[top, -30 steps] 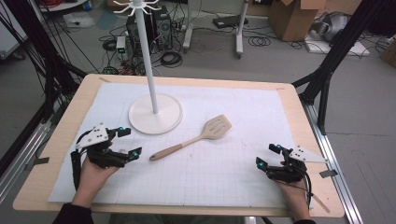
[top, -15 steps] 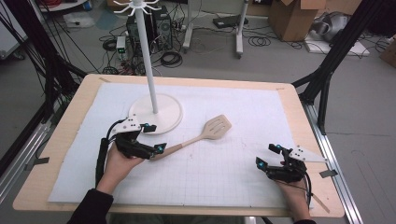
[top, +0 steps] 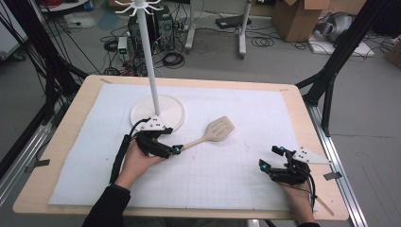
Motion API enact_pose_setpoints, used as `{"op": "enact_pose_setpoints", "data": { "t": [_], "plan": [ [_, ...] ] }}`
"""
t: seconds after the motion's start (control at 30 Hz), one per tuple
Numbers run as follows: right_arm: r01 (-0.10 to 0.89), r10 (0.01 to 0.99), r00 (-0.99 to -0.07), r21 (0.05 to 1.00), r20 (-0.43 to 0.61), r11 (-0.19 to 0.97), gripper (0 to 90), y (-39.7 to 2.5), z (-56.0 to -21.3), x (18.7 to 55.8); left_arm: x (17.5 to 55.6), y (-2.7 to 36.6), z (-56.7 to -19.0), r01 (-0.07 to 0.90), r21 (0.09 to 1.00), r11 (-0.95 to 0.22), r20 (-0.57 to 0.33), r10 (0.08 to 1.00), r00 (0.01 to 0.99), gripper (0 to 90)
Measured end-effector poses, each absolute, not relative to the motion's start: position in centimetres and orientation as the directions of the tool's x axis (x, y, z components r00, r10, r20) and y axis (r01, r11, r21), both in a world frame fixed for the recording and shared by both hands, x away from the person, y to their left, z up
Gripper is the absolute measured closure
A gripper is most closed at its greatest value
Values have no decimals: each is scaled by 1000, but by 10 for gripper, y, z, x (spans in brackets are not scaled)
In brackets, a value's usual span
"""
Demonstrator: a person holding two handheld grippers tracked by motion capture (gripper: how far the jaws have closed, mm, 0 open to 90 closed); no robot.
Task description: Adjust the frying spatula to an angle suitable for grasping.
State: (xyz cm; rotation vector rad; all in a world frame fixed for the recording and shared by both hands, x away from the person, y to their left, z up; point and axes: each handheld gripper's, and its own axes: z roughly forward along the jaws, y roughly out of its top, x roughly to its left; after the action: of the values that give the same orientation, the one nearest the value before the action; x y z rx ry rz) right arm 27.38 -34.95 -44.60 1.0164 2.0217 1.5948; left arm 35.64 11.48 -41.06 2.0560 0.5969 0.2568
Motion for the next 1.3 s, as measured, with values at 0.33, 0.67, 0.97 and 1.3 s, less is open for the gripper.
{"op": "enact_pose_setpoints", "data": {
  "t": [0.33, 0.67, 0.97, 1.3],
  "plan": [
    [312, 726, -672, 945, 146, 99, 147, -349, -446, 274, 363, 86, -420, 332, 761, -558, -23, 487, 873, 318],
    [312, 723, -675, 945, 147, 99, 148, -350, -446, 274, 371, 69, -423, 373, 670, -641, -26, 483, 875, 543],
    [309, 724, -674, 946, 145, 98, 149, -350, -446, 274, 376, 70, -428, 409, 642, -649, -39, 505, 862, 679],
    [313, 725, -673, 945, 148, 98, 150, -349, -446, 274, 379, 64, -425, 413, 598, -687, -18, 504, 864, 723]
  ]
}}
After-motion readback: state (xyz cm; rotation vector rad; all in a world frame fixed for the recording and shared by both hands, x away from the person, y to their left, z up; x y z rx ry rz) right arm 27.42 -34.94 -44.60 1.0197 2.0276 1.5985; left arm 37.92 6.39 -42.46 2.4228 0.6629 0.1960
